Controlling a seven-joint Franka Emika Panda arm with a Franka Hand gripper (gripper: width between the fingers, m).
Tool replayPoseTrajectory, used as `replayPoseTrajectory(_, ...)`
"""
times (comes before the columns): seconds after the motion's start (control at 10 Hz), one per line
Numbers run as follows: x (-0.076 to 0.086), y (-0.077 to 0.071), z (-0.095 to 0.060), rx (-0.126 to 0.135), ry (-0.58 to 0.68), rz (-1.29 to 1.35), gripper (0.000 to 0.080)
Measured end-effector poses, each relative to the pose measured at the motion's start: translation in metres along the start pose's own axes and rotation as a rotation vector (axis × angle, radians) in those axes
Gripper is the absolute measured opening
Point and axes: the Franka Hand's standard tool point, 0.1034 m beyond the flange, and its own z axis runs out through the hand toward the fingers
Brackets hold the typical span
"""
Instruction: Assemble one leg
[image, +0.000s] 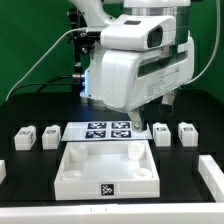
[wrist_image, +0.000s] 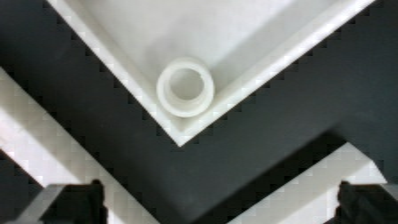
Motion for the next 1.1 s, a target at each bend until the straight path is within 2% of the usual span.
replayPoseTrajectory(0.3,0.000,0.000,0.000,0.000,0.000,-0.001,0.0650)
replayPoseTrajectory(0.4,-0.001,0.000,0.000,-0.002,0.000,-0.101,0.0650)
replayPoseTrajectory(0.5,-0.015,-0.010,0.006,-0.033,0.024,-0.280,0.0650)
replayPoseTrajectory(0.6,-0.041,-0.025,0.016,-0.026,0.017,-0.410,0.0650)
replayPoseTrajectory(0.7,-0.056,-0.027,0.021,-0.041,0.025,-0.482,0.0650)
replayPoseTrajectory(0.9,-0.061,-0.024,0.022,-0.053,0.014,-0.676,0.0650)
replayPoseTrajectory(1.1,-0.062,-0.024,0.023,-0.053,0.013,-0.701,0.0650)
